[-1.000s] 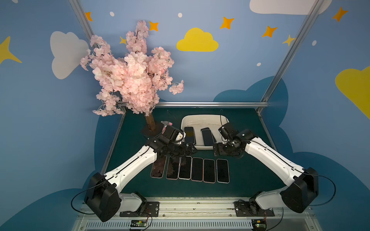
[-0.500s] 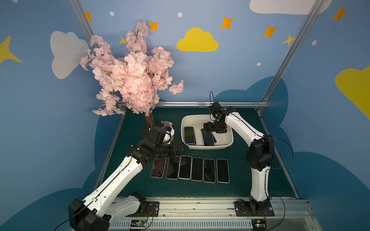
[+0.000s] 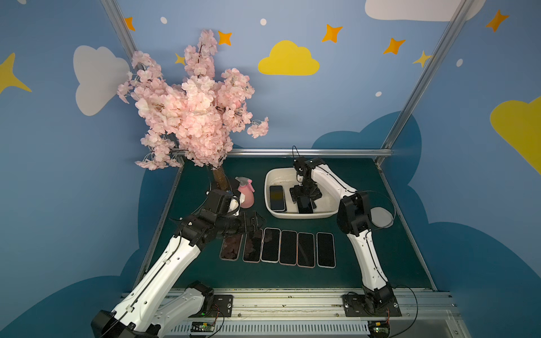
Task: Take the phone out of the storage box
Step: Pick up the phone from the storage box.
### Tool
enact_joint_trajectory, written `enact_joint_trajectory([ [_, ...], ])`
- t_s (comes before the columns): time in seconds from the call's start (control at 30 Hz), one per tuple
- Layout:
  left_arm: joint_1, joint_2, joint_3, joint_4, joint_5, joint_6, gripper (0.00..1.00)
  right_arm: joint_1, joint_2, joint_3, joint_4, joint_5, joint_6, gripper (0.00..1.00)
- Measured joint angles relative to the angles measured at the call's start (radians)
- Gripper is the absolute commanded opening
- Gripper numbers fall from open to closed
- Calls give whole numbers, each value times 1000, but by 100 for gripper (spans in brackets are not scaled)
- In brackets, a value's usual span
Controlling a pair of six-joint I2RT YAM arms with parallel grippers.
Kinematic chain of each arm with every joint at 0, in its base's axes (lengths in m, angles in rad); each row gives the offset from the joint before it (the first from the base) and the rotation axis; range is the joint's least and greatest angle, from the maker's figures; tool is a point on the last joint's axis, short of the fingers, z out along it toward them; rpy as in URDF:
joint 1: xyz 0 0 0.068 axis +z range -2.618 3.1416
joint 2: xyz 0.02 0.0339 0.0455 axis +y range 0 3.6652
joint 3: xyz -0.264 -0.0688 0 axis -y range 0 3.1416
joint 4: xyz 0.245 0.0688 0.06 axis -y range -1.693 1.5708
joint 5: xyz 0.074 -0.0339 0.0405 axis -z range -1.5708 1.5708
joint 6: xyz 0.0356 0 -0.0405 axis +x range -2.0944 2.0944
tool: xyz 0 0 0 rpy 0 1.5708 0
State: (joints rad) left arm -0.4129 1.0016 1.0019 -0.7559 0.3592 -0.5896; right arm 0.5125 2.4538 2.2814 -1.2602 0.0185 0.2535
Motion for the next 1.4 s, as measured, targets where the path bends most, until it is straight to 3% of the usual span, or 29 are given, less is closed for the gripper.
enact_joint_trajectory([
  [0.33, 51, 40, 0, -4, 56, 32, 99, 1, 54, 23, -12, 18, 4, 98],
  [0.63, 66, 43, 0, -5, 77, 33, 99, -5, 66, 42, -25, 34, 21, 77],
  [0.93, 68, 43, 0, 6, 92, 23, 99, -22, 59, 60, -24, 46, 18, 72],
  [1.17, 51, 43, 0, 31, 84, 5, 99, -77, -49, 60, -24, 17, 28, 70],
  [1.4, -37, 62, -5, 100, 74, -29, 99, -109, -229, 36, -23, -26, 38, 70],
])
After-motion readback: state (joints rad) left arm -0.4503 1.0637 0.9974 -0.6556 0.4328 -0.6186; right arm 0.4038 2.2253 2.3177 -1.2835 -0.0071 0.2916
